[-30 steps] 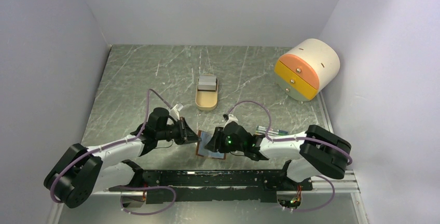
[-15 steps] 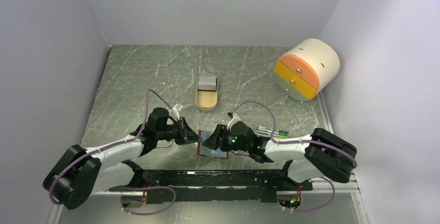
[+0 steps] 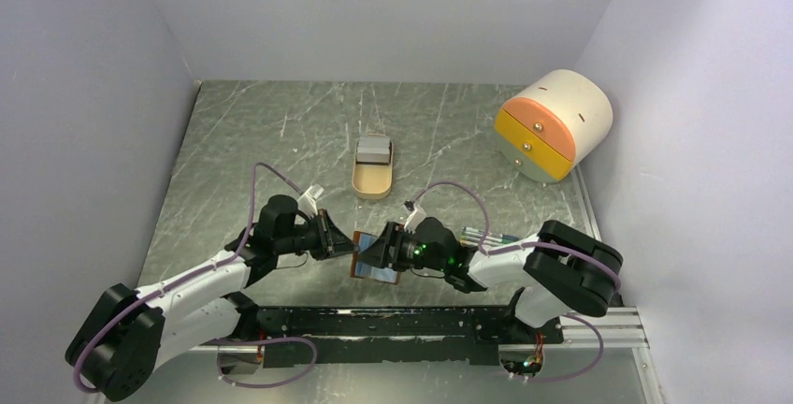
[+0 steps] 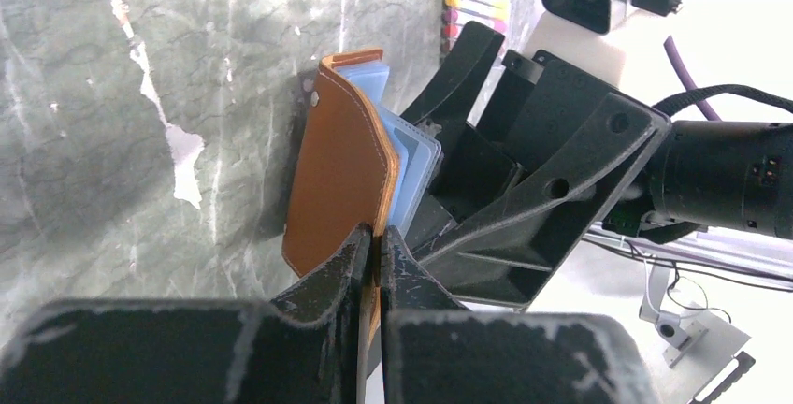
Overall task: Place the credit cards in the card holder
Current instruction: Turn over the card slot in the card holder.
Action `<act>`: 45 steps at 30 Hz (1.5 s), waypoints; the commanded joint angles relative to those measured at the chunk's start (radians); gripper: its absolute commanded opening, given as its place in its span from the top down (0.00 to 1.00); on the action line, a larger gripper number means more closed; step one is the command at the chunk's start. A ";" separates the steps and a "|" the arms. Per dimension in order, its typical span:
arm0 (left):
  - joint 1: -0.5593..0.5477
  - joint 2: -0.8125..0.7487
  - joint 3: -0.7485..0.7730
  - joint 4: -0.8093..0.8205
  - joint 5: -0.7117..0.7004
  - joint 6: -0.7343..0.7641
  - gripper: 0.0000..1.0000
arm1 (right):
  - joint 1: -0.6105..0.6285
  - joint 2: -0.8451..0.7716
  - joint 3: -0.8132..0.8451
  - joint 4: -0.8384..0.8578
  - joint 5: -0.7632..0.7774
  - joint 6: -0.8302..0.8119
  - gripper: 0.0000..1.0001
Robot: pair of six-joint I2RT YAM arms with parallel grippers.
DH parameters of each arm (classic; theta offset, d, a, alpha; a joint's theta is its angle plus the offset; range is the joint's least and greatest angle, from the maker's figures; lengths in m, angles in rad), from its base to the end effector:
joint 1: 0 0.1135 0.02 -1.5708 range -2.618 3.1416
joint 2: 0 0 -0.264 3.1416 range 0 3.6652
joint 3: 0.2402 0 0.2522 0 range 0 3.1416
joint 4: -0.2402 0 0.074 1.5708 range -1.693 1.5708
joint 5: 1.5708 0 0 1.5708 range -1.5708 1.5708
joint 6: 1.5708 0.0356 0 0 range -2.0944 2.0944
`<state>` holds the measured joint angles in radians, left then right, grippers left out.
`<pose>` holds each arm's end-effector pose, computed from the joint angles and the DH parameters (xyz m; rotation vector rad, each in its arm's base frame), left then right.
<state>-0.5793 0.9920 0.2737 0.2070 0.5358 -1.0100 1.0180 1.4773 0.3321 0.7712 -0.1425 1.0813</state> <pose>0.1497 -0.1196 0.1673 -0.1333 2.3801 -1.4361 0.1284 0.2178 0.1381 -0.0385 2.2712 1.4222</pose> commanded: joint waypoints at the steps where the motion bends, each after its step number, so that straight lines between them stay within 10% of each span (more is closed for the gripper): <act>1: -0.002 -0.008 0.031 -0.034 -0.029 0.005 0.91 | -0.001 -0.011 0.006 -0.034 0.017 -0.005 0.38; 24: -0.004 0.022 0.059 -0.183 -0.149 0.078 0.91 | -0.009 -0.258 0.098 -0.635 0.241 -0.145 0.39; 32: -0.003 0.076 0.072 -0.156 -0.124 0.095 0.76 | -0.030 -0.306 0.180 -0.724 0.285 -0.310 0.35; 40: -0.004 0.069 0.080 -0.168 -0.127 0.102 0.73 | -0.034 -0.162 0.190 -0.551 0.154 -0.297 0.69; 45: -0.001 0.066 0.078 -0.114 -0.085 0.088 0.67 | -0.024 -0.058 0.214 -0.470 0.103 -0.260 0.71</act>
<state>-0.5797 1.0702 0.3210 0.0460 0.4129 -0.9272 0.9878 1.3643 0.5213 0.1997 0.0212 0.7975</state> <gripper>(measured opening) 0.307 0.292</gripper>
